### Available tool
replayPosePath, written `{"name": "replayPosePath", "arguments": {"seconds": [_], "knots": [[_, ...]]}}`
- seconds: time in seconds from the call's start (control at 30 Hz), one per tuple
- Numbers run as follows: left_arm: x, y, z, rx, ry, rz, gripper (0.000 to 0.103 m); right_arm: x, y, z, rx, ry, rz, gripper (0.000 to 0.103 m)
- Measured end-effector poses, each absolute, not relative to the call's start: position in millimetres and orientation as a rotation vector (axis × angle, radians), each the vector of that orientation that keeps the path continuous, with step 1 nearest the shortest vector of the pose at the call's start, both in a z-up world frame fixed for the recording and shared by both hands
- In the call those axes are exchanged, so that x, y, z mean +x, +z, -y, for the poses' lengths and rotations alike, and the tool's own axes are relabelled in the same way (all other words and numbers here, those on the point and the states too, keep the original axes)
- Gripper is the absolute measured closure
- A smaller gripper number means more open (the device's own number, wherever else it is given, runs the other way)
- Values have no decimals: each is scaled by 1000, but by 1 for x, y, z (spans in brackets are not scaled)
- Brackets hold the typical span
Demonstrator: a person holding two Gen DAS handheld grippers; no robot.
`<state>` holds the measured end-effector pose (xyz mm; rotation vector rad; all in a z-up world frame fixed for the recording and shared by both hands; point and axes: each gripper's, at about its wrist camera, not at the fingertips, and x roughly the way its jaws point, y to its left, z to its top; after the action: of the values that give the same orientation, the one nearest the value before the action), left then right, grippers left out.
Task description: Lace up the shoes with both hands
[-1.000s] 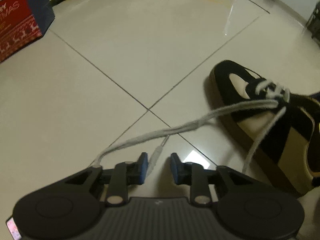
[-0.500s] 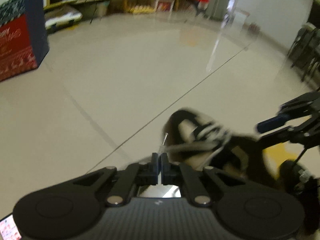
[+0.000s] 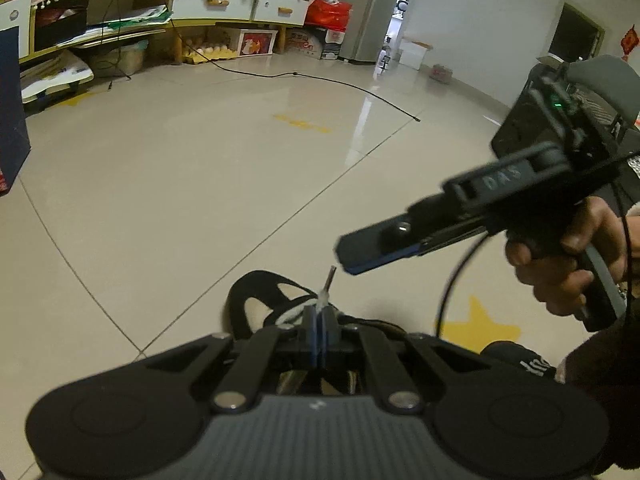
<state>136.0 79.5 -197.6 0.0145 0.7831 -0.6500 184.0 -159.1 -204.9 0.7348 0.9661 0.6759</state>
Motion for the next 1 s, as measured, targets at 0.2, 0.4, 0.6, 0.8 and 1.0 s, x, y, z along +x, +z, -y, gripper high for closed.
{"name": "replayPosePath", "arguments": {"seconds": [0.2, 0.4, 0.6, 0.8, 1.0], "knots": [[135, -199, -75, 18, -661, -786, 101, 190, -227, 164, 921, 651, -1040, 90], [138, -204, -73, 19, -653, -814, 94, 187, -236, 167, 1015, 638, -1075, 99], [140, -207, -70, 5, -667, -826, 69, 186, -234, 166, 1063, 650, -1076, 99], [146, -211, -73, -62, -670, -839, 74, 185, -235, 163, 1047, 663, -1089, 99], [154, -214, -79, -102, -621, -919, 100, 187, -240, 164, 1044, 639, -1108, 95]]}}
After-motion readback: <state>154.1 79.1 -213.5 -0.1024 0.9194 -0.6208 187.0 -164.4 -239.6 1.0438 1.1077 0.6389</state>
